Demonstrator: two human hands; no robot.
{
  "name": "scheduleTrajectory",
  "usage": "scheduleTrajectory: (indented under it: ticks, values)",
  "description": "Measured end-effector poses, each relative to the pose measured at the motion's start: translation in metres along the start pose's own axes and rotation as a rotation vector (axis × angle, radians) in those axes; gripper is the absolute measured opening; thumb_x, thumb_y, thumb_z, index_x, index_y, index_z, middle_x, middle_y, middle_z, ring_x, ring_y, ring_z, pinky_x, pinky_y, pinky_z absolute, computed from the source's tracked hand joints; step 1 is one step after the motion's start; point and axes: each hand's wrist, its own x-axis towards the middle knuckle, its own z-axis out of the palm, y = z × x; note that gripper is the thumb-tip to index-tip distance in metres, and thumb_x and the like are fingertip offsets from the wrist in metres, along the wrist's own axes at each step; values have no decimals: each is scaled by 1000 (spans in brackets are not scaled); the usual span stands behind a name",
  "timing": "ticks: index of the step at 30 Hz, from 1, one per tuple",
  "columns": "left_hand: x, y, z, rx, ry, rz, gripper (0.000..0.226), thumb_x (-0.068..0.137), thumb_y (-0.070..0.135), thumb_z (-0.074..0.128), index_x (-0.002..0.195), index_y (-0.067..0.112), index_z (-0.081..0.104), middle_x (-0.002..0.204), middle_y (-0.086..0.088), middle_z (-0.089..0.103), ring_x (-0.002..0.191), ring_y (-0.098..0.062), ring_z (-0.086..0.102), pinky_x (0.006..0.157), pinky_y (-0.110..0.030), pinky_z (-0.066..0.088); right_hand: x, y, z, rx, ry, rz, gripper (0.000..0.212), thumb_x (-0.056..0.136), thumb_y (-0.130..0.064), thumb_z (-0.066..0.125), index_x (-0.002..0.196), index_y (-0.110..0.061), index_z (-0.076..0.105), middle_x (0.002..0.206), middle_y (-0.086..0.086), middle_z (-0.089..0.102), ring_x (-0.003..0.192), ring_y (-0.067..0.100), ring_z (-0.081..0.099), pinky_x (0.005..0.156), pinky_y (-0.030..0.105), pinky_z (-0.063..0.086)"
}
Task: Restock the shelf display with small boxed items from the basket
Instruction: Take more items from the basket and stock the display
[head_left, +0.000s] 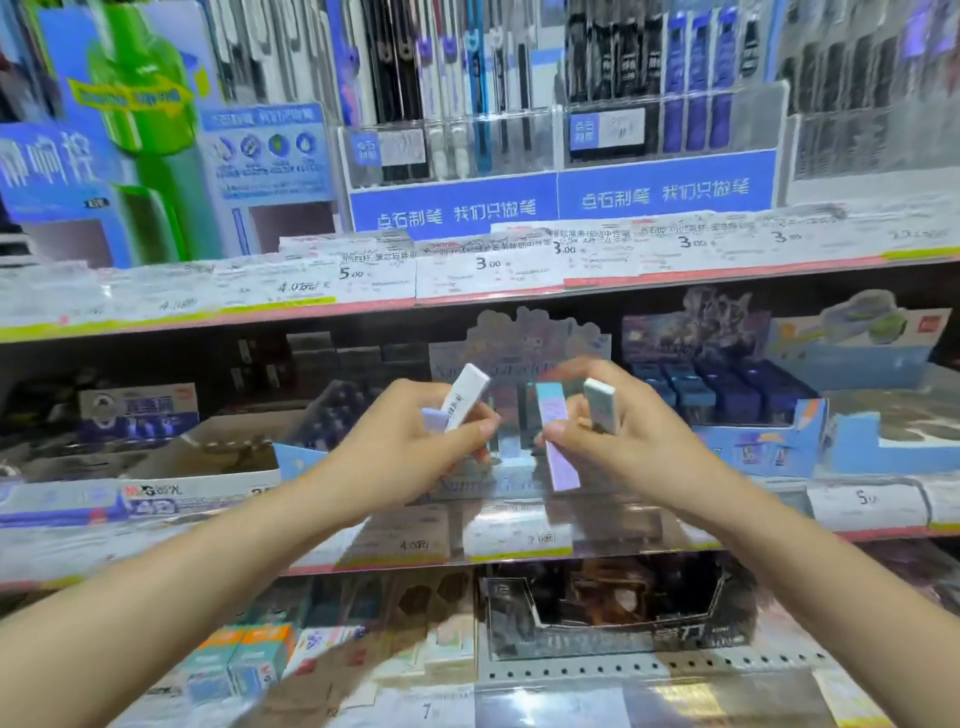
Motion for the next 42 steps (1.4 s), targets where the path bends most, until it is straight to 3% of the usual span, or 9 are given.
scheduleTrajectory:
  ticks: [2,4,7,10,16,21,25,37,42]
  values:
    - [1,-8,-8,280,16,148,16,83,17,53,77,9,66,71,-11,68,62,-22,60,62,-40,51,13,5,-6,-73,35,-11,24,88,-12,57,110,-21,51,85,22,63,75,25,64,77,46,50]
    - [1,-12,-14,523,-59,268,13,76,15,47,78,21,58,82,-7,64,77,-25,60,74,-44,50,24,10,-8,-152,50,-21,24,89,-9,53,110,-19,47,76,15,57,64,13,54,66,35,45]
    - [1,-14,-16,718,-143,271,39,83,8,52,119,23,58,119,-4,57,100,-29,60,86,-41,49,33,12,-6,-226,49,-56,22,92,-5,46,104,-22,39,60,3,47,49,3,42,52,13,36]
    - [3,-15,-10,936,-161,249,55,90,13,48,140,32,36,146,-2,37,101,-33,61,84,-41,50,41,18,-6,-245,94,-81,19,93,-4,42,103,-19,38,61,1,48,55,13,47,60,23,40]
    - [10,-8,3,967,-216,237,66,91,11,42,145,40,18,154,-3,28,115,-33,55,91,-40,48,50,24,-2,-341,44,-67,25,93,-3,41,105,-23,36,72,-6,49,61,15,51,68,32,45]
    - [12,-7,2,892,-285,239,64,91,12,43,145,37,20,114,-2,54,104,-27,55,86,-36,46,50,28,0,-375,-8,-16,23,94,-7,41,116,-14,39,68,-7,47,59,10,49,61,25,41]
    - [15,-2,0,864,-297,257,64,90,9,43,145,36,23,74,14,34,82,-16,42,76,-30,38,45,29,0,-362,-21,-8,23,93,-6,42,115,-13,40,66,-6,45,64,15,51,65,32,44]
    - [20,2,-5,824,-285,229,63,88,5,45,142,36,33,48,3,33,48,0,46,47,-17,27,45,36,0,-297,-18,-30,21,94,-2,42,105,-20,40,63,-4,48,53,-2,49,56,6,38]
    - [22,0,-7,813,-293,228,63,88,5,44,141,38,32,46,3,34,42,-13,31,47,-21,25,44,34,1,-398,-91,13,16,94,-8,43,98,-22,38,63,-2,49,56,13,47,58,28,41]
